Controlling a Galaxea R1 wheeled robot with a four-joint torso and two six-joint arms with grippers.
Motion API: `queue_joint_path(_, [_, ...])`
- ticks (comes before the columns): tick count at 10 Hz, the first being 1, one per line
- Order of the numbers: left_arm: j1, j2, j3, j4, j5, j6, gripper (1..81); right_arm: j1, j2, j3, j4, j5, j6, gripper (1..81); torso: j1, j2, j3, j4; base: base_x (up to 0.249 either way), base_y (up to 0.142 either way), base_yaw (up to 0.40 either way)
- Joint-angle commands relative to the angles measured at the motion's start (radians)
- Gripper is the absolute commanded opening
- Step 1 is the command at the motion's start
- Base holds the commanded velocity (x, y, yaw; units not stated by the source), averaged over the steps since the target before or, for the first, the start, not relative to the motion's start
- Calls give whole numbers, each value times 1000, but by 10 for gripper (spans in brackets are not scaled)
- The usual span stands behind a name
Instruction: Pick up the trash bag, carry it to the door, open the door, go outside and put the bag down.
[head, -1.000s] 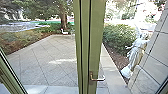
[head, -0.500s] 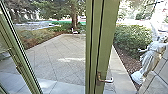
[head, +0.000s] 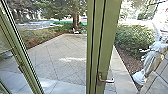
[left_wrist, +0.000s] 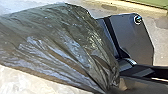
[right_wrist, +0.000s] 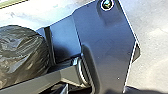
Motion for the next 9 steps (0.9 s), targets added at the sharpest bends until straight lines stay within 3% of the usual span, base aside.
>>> queue_joint_path(1, [-45, 1, 3, 5, 61, 5, 10, 34, -2, 1, -6, -58, -3, 811, 0, 0, 0, 0, 0, 0, 0])
queue_joint_path(6, [-50, 4, 3, -3, 59, -7, 10, 34, -2, 1, 2, -58, -1, 811, 0, 0, 0, 0, 0, 0, 0])
queue_joint_path(9, [-50, -2, 9, -47, 71, -12, 10, 25, -14, 17, 5, -37, -3, 811, 0, 0, 0, 0, 0, 0, 0])
